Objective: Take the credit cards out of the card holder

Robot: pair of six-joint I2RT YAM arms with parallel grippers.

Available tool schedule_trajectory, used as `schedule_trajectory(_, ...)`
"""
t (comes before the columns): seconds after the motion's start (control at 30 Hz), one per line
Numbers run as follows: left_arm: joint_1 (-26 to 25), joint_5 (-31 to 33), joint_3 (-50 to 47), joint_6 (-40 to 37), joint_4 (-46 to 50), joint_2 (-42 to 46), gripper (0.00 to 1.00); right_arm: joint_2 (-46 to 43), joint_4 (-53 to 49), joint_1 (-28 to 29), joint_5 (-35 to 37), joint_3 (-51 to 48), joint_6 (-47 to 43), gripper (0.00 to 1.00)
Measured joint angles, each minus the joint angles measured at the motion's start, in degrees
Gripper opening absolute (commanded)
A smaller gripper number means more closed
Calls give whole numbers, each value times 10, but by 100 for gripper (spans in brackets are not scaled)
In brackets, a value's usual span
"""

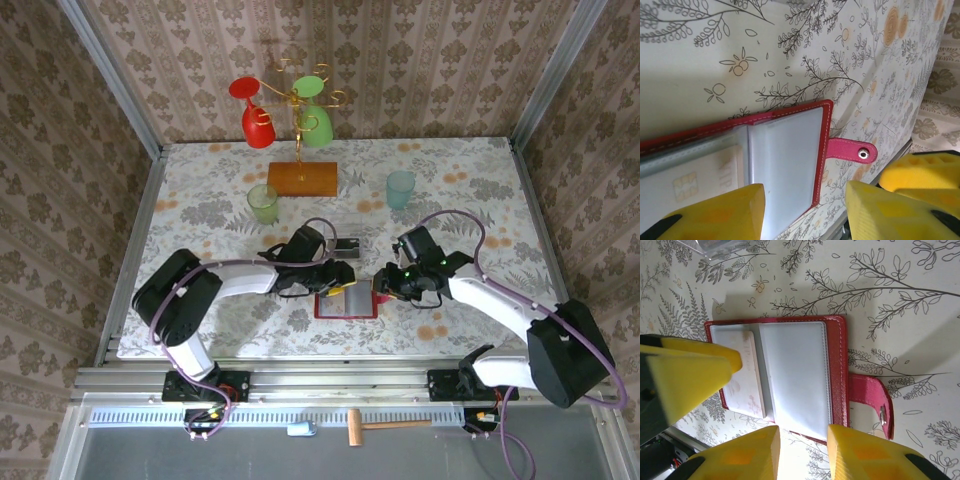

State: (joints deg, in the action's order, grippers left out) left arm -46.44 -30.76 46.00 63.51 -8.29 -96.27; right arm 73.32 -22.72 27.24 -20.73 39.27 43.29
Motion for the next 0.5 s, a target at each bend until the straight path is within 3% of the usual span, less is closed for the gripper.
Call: schedule_trajectory(0.5, 21, 16, -82, 8, -8, 75, 43, 91, 33, 46, -11, 43, 6, 29)
